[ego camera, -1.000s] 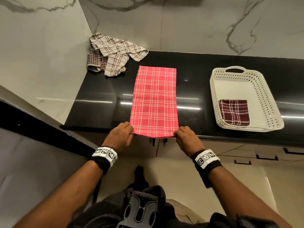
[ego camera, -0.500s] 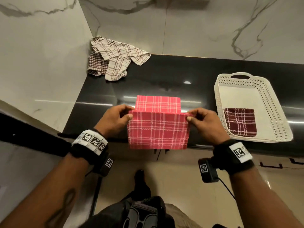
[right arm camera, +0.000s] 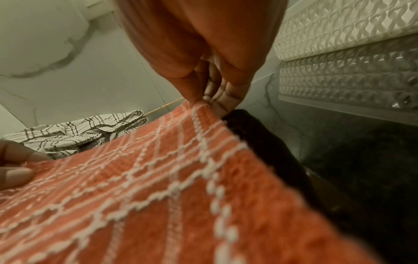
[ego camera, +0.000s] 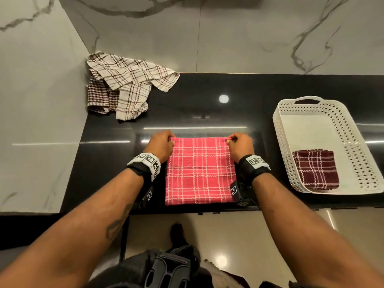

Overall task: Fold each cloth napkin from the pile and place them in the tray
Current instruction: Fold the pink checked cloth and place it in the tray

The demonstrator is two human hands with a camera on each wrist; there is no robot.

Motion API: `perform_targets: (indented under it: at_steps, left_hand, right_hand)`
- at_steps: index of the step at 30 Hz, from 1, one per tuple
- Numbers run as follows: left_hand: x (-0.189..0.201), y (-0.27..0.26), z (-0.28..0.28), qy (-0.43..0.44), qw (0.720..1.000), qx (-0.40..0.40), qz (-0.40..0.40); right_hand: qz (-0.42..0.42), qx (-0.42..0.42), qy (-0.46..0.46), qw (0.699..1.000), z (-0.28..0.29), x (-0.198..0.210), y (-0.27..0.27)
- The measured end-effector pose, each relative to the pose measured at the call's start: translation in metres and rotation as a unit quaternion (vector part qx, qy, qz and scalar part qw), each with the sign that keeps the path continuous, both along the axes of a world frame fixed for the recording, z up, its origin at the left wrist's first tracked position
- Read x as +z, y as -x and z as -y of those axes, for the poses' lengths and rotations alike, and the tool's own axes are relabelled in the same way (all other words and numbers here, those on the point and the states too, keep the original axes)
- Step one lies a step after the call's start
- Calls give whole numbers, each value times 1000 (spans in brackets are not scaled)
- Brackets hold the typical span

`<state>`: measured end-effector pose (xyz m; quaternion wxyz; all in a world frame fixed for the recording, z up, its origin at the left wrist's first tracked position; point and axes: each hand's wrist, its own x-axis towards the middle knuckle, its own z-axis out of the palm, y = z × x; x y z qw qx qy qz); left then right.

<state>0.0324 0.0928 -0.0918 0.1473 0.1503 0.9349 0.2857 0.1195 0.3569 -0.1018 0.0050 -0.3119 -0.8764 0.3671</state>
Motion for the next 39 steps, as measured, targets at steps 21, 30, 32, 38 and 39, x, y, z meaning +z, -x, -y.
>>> perform_targets:
  at_steps: [21,30,32,38,39]
  left_hand:
    - [-24,-35,4,251,889,-354,-148]
    - [-2,-77,5,252,908,-307,-134]
    - [-11,-92,-4,245,900,-337,-132]
    - [-17,-118,52,288,914,-267,-105]
    - [-12,-120,54,291,914,-261,-102]
  right_hand:
    - [190,380,-154,892,65,1,-36]
    - [172,348,-223,894,61,6,-71]
    - [163,420,-197,871,78,3,-80]
    - [242,336,-204,887,42,-2,-114]
    - [260,312,-213,888,38,3,-118]
